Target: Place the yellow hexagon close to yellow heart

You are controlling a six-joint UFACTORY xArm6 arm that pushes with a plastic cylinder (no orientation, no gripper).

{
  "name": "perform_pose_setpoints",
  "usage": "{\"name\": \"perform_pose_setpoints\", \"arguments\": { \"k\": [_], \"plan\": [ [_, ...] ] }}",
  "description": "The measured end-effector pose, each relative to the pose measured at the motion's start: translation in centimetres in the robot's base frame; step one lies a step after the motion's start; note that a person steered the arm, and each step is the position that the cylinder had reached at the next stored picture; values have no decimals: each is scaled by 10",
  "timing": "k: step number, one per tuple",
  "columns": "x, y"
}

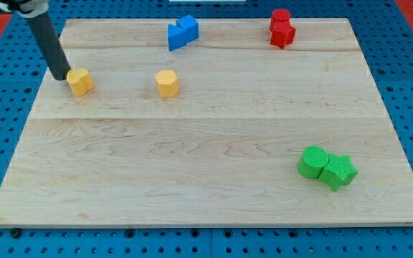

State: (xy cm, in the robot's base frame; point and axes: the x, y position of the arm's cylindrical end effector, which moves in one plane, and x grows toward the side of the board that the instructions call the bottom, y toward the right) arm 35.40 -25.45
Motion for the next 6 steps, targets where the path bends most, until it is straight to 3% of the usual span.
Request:
{"name": "perform_pose_setpoints", "arguments": {
  "k": [2,3,6],
  "plan": [
    [28,7],
    [-1,51],
    [-22,65]
  ]
}}
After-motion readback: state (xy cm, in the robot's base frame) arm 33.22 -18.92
